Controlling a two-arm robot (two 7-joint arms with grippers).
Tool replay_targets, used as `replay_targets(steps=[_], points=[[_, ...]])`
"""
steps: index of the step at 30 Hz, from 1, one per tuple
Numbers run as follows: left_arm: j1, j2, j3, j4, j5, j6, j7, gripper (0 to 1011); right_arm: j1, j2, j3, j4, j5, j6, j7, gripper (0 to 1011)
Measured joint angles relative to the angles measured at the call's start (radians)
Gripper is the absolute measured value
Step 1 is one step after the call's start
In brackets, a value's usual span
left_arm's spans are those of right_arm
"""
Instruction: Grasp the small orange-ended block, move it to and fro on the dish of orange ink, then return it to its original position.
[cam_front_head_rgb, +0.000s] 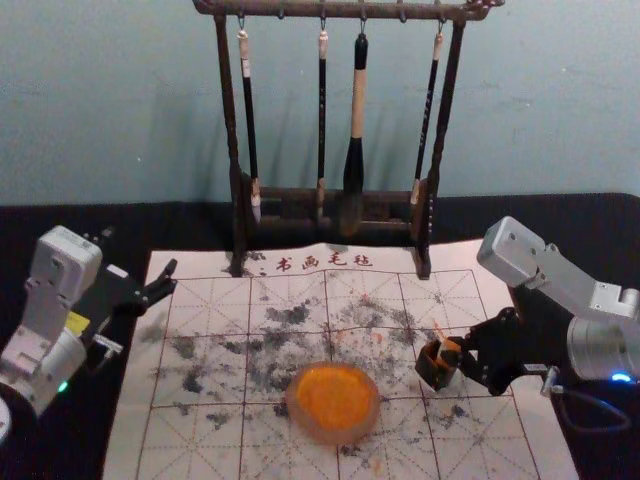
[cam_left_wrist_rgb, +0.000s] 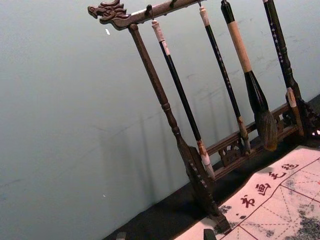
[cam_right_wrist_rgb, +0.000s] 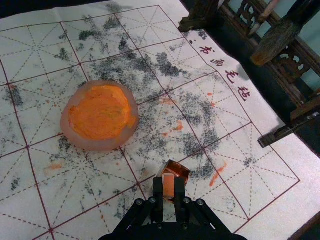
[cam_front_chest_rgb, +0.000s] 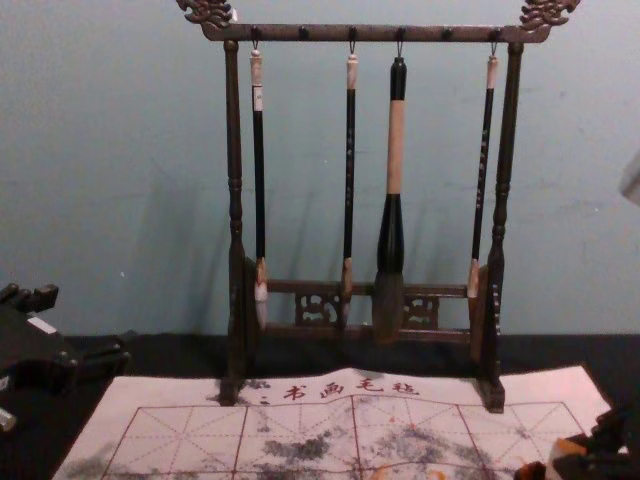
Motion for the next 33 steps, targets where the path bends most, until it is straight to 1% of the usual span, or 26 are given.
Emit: replay_targets(steps=[11,30,33], points=[[0.0,0.0,0.0,0.0,0.0,0.0,0.0,1001,0.011,-0.01,-0.01,0.014,-0.009,0.003,0.008,88],[0.0,0.0,0.0,0.0,0.0,0.0,0.0,1001,0.012,-0.009,-0.01,0.014,-0.01,0.003,0.009,88],[0.0,0.0,0.0,0.0,0.0,0.0,0.0,1001,0.011,-0.009,-0.01,0.014,-0.01,0.003,0.009,108]])
